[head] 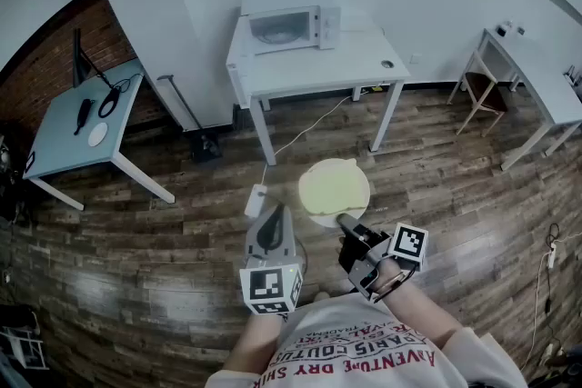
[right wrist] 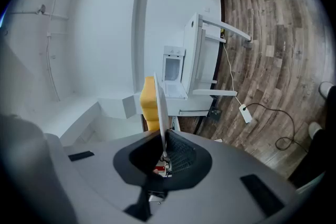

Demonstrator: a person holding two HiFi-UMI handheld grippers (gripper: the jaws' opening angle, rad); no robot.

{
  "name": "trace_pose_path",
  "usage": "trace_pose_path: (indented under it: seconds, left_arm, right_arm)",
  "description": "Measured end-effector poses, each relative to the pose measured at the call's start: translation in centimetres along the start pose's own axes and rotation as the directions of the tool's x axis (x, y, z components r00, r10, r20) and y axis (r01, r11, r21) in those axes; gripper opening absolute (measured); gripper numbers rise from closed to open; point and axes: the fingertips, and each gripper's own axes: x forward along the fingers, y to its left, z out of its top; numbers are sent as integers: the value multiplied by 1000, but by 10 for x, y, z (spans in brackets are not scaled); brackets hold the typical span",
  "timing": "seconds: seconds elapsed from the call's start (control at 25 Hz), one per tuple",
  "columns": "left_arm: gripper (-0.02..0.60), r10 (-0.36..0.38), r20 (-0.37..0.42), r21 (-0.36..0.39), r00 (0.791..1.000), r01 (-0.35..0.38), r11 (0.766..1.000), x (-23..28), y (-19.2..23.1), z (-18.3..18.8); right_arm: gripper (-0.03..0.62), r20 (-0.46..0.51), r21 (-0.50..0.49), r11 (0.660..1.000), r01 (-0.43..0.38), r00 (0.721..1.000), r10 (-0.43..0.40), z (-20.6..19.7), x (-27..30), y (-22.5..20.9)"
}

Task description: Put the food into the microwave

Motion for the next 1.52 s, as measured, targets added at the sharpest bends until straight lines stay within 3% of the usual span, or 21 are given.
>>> trace_pose_path:
  seconds: [0.6,1.12,1.52]
  left_arm:
    - [6,1,11,-9,1000,-1,1000,22,18,10]
    - [6,8,-22,-48,1000,-9,999,31,28,-4]
    - [6,54,-64,-60,996,-58,996,93,50,-16]
  right_arm:
    - [25,4,6,1000,10,1000,-10,13,22,8]
    - [23,-2,17,1000,11,1000,-11,21,33,4]
    - [23,-61,41,999,27,998,-25,71,87,-7]
